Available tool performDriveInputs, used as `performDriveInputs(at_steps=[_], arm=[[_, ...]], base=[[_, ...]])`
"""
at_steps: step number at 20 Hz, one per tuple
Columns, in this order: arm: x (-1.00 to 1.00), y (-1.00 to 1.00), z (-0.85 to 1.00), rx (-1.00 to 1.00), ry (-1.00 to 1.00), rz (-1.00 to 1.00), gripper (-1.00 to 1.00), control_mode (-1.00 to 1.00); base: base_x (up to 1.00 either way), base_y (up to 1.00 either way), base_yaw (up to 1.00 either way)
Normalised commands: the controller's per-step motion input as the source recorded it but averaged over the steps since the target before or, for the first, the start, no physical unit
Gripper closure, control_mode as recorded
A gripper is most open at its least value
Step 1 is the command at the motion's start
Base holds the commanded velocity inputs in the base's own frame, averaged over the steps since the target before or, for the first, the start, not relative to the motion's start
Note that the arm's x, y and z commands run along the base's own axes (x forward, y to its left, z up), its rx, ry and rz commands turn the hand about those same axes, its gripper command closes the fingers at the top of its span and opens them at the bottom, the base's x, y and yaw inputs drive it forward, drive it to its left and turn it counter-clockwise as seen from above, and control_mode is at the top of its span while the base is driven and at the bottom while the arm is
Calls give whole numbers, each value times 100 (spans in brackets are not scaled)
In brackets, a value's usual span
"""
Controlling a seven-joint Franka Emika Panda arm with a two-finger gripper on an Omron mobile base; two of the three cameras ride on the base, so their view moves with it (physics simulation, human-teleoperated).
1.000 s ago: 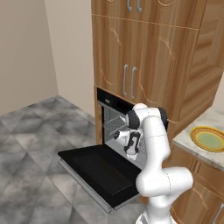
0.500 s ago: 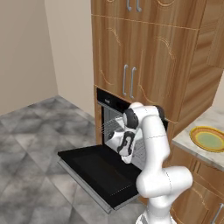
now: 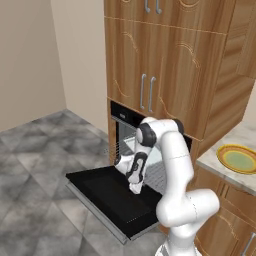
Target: Take the baked cake out of the oven and place it on the plate for cooling. Then close the oven door.
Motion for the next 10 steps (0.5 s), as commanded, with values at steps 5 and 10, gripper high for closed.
performDriveInputs(at_steps=[5,10], arm=[[-88,66,-55,3,8,7,100,-100],[-85,64,-51,4,9,6,100,-100]], base=[[0,0,0],[0,0,0]])
